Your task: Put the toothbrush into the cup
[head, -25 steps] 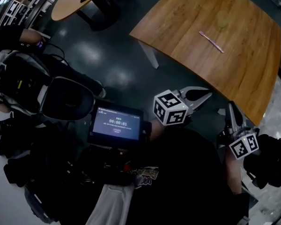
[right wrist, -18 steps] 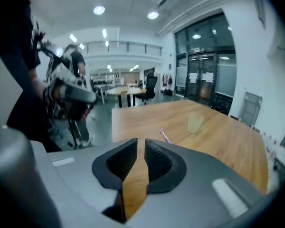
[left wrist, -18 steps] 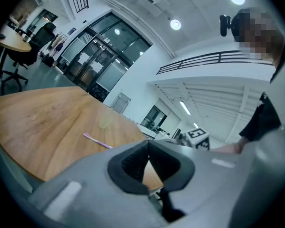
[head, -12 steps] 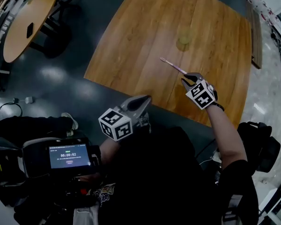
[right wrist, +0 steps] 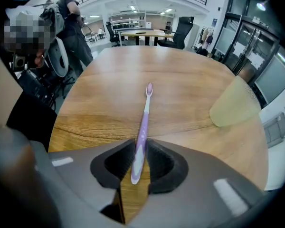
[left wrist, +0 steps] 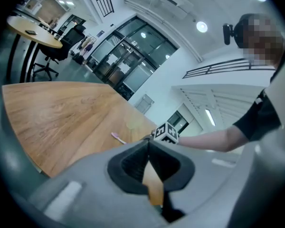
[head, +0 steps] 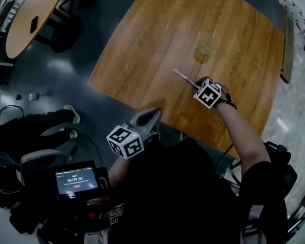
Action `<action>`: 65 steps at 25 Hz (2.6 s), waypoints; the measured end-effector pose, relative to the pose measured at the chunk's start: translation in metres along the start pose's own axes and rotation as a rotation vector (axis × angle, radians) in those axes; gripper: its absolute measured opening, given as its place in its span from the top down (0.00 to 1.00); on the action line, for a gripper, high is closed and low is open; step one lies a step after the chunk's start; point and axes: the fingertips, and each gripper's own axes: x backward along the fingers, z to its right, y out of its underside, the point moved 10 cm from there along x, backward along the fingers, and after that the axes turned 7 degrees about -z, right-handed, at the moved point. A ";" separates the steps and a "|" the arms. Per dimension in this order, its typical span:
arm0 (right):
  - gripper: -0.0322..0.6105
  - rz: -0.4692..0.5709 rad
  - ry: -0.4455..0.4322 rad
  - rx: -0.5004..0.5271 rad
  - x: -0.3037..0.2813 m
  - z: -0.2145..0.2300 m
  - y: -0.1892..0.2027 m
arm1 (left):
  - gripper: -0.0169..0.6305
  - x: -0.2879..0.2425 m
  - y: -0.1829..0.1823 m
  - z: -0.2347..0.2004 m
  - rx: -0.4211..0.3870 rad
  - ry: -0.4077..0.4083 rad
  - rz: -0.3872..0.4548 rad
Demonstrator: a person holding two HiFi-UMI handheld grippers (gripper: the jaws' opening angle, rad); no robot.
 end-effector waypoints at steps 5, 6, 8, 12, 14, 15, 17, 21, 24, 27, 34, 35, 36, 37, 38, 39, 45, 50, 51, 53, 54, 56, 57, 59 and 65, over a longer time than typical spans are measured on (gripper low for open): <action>0.84 0.041 -0.065 -0.035 -0.001 0.006 0.001 | 0.97 -0.014 0.006 -0.001 0.023 -0.032 0.002; 0.85 0.059 -0.067 -0.051 -0.002 0.008 0.004 | 0.97 -0.019 0.007 -0.001 0.033 -0.023 0.006; 0.85 0.126 -0.062 -0.109 0.002 0.009 0.011 | 0.97 -0.031 0.009 0.000 0.058 0.008 0.015; 0.85 0.466 -0.120 -0.314 0.048 -0.006 0.013 | 0.97 -0.051 -0.006 -0.001 0.032 0.017 0.031; 0.85 0.648 -0.160 -0.391 0.084 -0.019 0.014 | 0.96 -0.058 -0.027 0.009 -0.013 0.022 0.067; 0.85 0.721 -0.170 -0.423 0.101 -0.027 0.015 | 0.93 -0.061 -0.039 0.016 -0.041 0.031 0.088; 0.85 0.827 -0.179 -0.466 0.130 -0.041 0.016 | 0.89 -0.068 -0.064 0.031 -0.107 0.055 0.119; 0.85 0.905 -0.127 -0.449 0.161 -0.061 0.022 | 0.83 -0.084 -0.090 0.056 -0.217 0.120 0.133; 0.85 0.945 -0.063 -0.467 0.171 -0.072 0.019 | 0.86 -0.085 -0.099 0.062 -0.251 0.167 0.140; 0.85 0.966 -0.008 -0.460 0.175 -0.076 0.022 | 0.85 -0.083 -0.099 0.064 -0.256 0.168 0.143; 0.85 0.972 -0.029 -0.401 0.177 -0.073 0.017 | 0.76 -0.091 -0.098 0.064 -0.223 0.202 0.121; 0.85 0.971 -0.032 -0.391 0.176 -0.073 0.015 | 0.83 -0.091 -0.098 0.065 -0.224 0.206 0.127; 0.85 0.972 -0.036 -0.386 0.176 -0.072 0.013 | 0.88 -0.091 -0.099 0.065 -0.221 0.209 0.132; 0.85 0.974 -0.042 -0.383 0.175 -0.071 0.011 | 0.89 -0.090 -0.100 0.065 -0.217 0.211 0.136; 0.85 0.976 -0.048 -0.382 0.175 -0.070 0.010 | 0.90 -0.090 -0.101 0.064 -0.210 0.214 0.138; 0.85 0.978 -0.052 -0.380 0.174 -0.070 0.008 | 0.90 -0.090 -0.101 0.063 -0.204 0.218 0.139; 0.78 1.036 -0.099 -0.527 0.161 -0.070 0.018 | 0.92 -0.082 -0.104 0.062 -0.267 0.203 0.165; 0.89 1.146 -0.181 -0.871 0.139 -0.084 0.067 | 0.92 -0.069 -0.131 0.043 -0.387 0.126 0.285; 0.90 1.164 -0.176 -0.916 0.139 -0.084 0.078 | 0.92 -0.075 -0.143 0.040 -0.403 0.117 0.314; 0.91 1.188 -0.161 -0.969 0.143 -0.085 0.099 | 0.92 -0.092 -0.162 0.035 -0.410 0.099 0.362; 0.92 1.197 -0.151 -0.981 0.146 -0.087 0.109 | 0.92 -0.104 -0.170 0.033 -0.404 0.095 0.375; 0.92 1.208 -0.132 -0.997 0.150 -0.092 0.126 | 0.92 -0.132 -0.181 0.027 -0.392 0.099 0.382; 0.93 1.210 -0.122 -1.004 0.150 -0.096 0.133 | 0.92 -0.148 -0.185 0.024 -0.395 0.103 0.379; 0.93 1.202 -0.099 -1.023 0.150 -0.102 0.149 | 0.92 -0.184 -0.190 0.017 -0.407 0.104 0.368; 0.94 1.145 -0.046 -1.143 0.144 -0.123 0.195 | 0.92 -0.267 -0.188 -0.022 -0.435 0.012 0.311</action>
